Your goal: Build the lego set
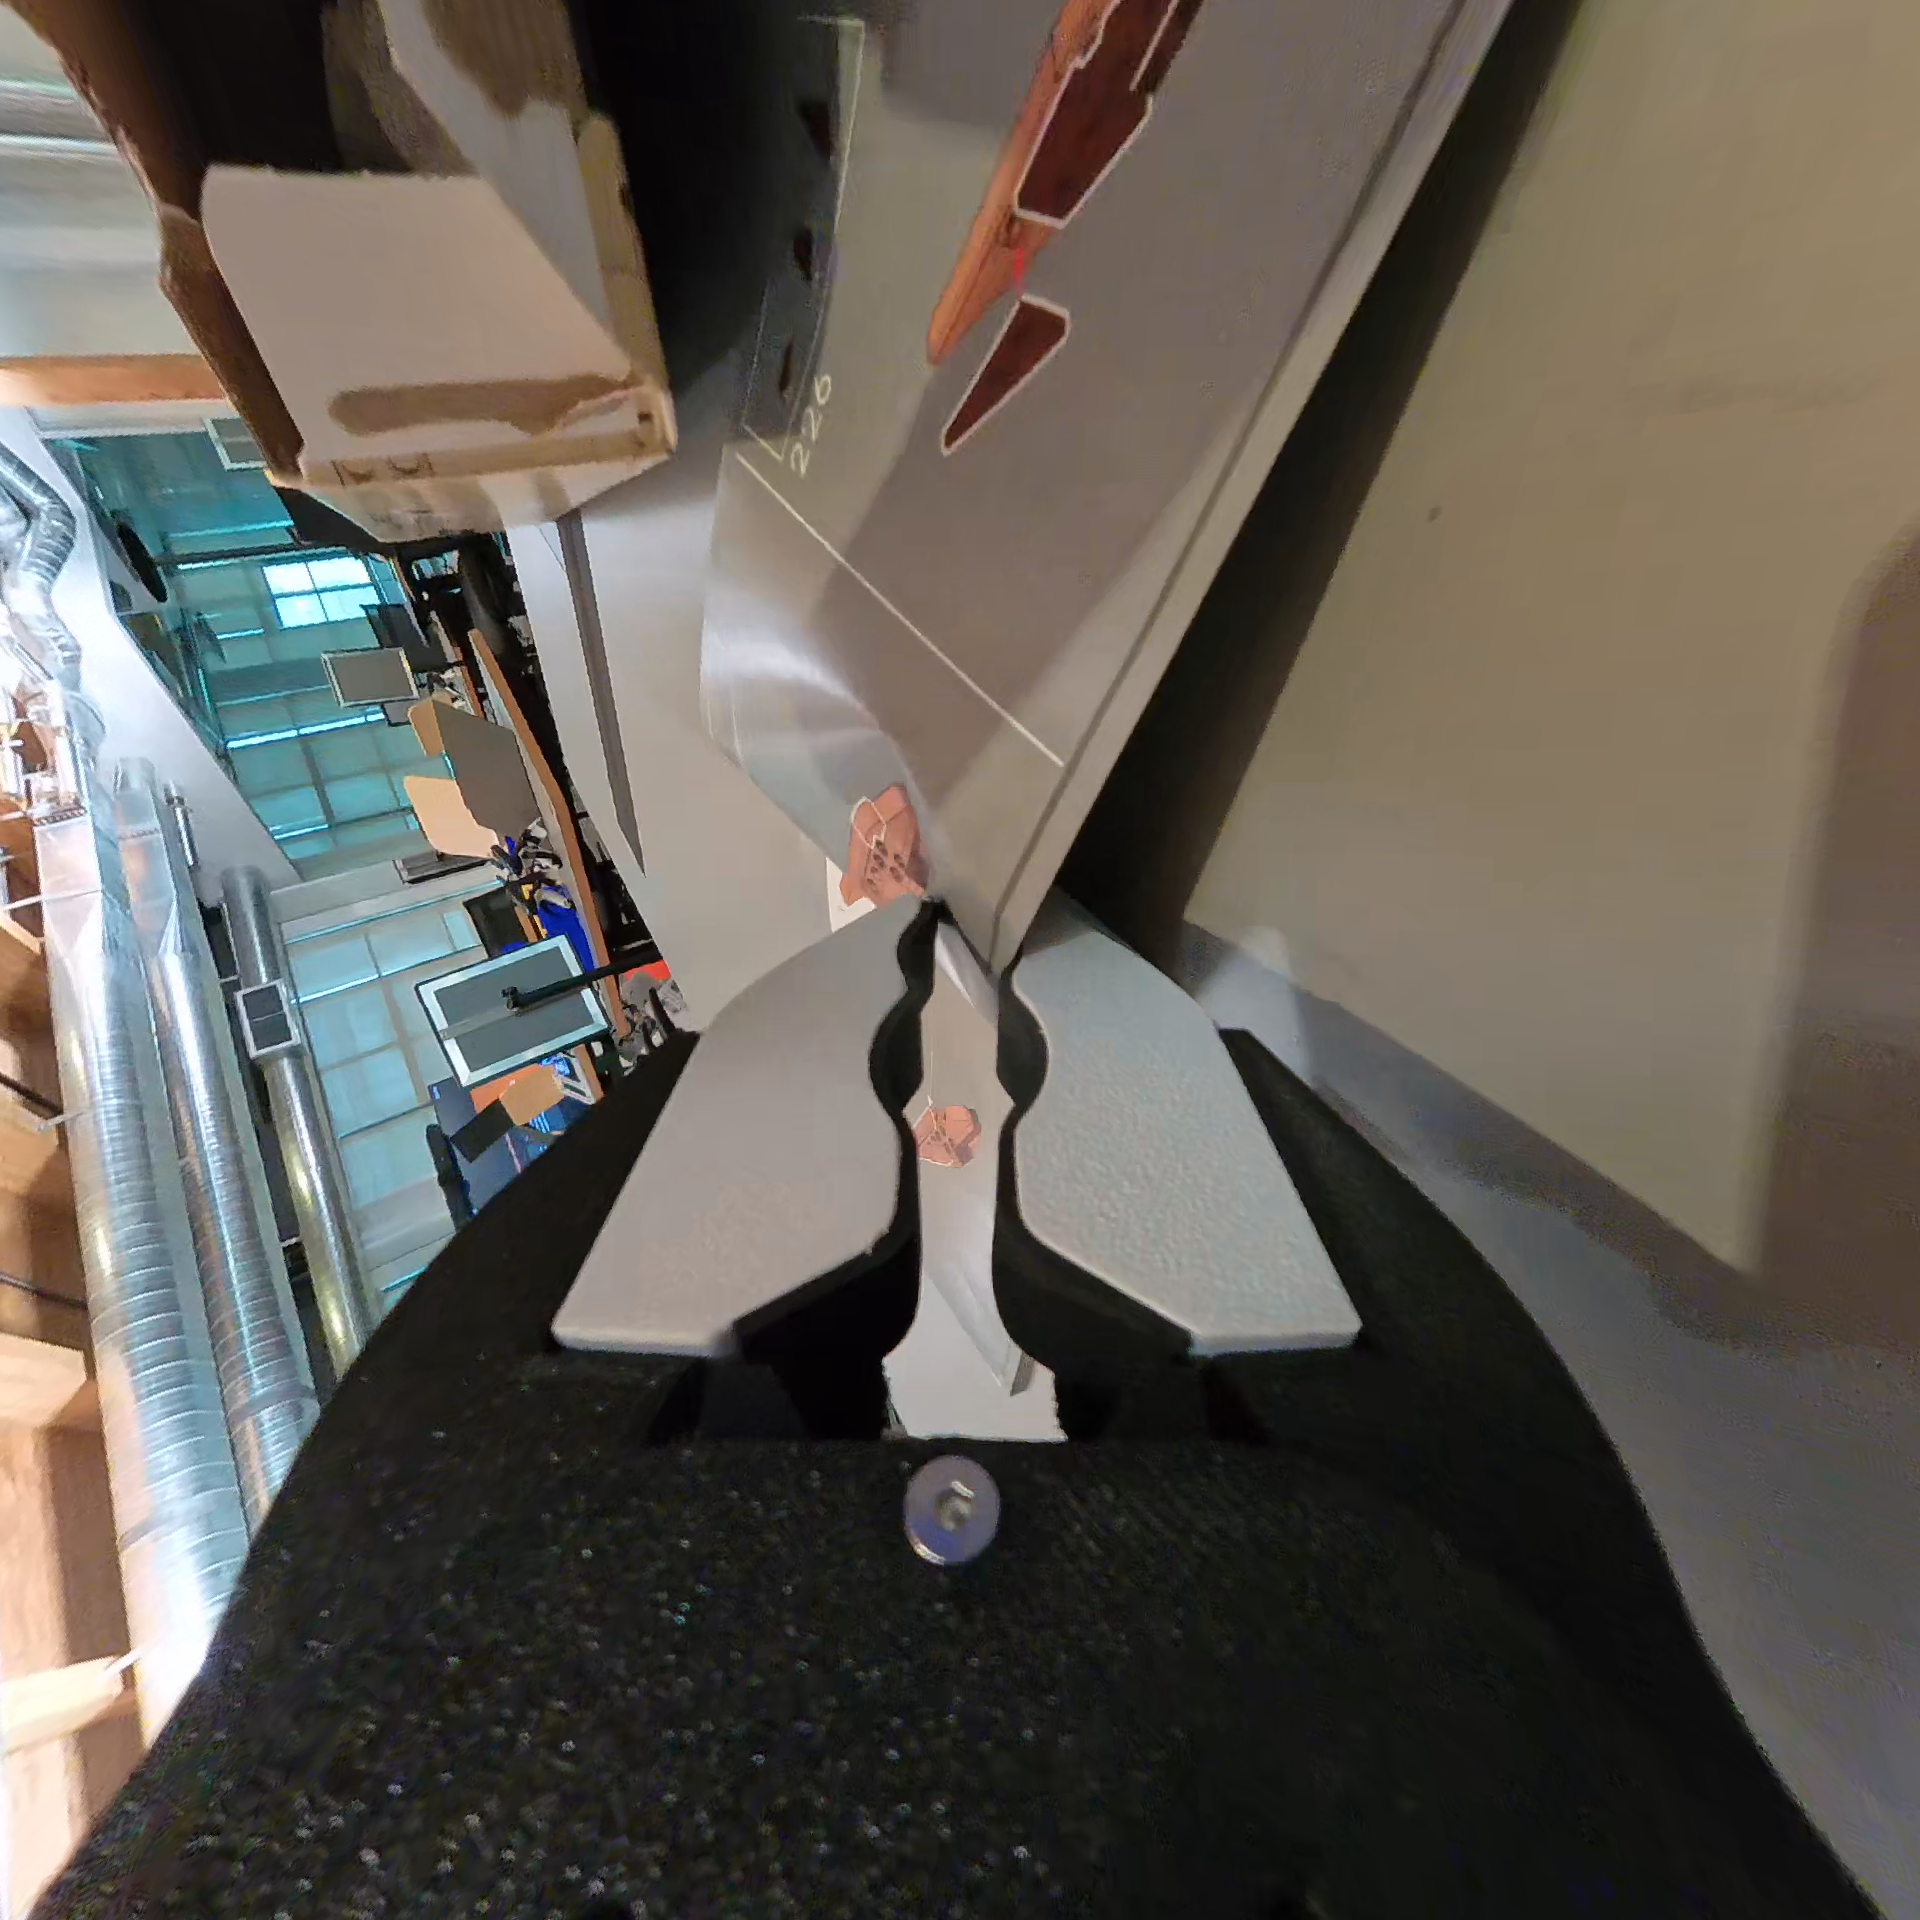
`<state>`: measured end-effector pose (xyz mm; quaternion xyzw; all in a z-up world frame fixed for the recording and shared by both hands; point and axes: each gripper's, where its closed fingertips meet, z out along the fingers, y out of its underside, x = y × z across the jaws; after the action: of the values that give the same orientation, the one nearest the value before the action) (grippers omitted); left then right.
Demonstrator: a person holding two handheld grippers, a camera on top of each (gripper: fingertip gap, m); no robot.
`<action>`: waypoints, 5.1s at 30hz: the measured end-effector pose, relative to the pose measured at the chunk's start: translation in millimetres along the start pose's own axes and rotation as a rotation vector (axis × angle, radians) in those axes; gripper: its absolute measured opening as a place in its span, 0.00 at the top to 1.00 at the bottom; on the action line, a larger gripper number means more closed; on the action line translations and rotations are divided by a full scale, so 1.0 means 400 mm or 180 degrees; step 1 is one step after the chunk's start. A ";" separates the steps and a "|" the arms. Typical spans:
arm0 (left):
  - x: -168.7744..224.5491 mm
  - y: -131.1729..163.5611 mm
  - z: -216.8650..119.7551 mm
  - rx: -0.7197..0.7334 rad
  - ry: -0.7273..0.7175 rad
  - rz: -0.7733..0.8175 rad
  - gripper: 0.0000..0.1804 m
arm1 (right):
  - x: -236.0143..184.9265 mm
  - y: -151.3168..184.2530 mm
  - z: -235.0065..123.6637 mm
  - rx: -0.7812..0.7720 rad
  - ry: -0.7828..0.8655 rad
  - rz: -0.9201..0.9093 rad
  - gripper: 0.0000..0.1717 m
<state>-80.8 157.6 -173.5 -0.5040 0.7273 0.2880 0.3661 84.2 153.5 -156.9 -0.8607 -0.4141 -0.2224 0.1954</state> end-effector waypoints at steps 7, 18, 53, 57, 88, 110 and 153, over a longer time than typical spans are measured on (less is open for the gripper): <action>0.007 0.017 0.010 -0.0031 -0.0020 -0.0055 0.94 | -0.026 0.032 0.016 -0.0032 -0.0025 -0.0022 0.97; -0.004 0.077 0.031 -0.0177 0.0028 -0.0138 0.94 | -0.034 0.052 0.022 -0.0188 0.0022 -0.0095 0.97; -0.110 -0.481 -0.236 0.2758 0.0908 -0.1834 0.77 | -0.048 0.373 -0.277 0.0704 0.1041 0.1758 0.90; -0.110 -0.586 -0.200 0.3263 0.1350 -0.2556 0.78 | -0.071 0.396 -0.322 0.1462 0.1036 0.2184 0.91; -0.025 -0.560 -0.383 0.4379 0.0697 -0.1758 0.83 | -0.173 0.304 -0.337 0.2247 0.0679 0.1721 0.95; -0.048 -0.545 -0.412 0.4675 0.0412 -0.1821 0.83 | -0.200 0.281 -0.411 0.2803 0.1872 0.0902 0.97; -0.099 -0.517 -0.391 0.4574 0.0740 -0.2296 0.83 | 0.252 0.807 0.056 -0.0569 -0.0600 0.2390 0.82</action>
<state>85.2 -12.5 -62.7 -0.3760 0.5608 -0.4393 0.5926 403.5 40.9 -169.6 -0.9825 -0.0657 -0.0908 0.1485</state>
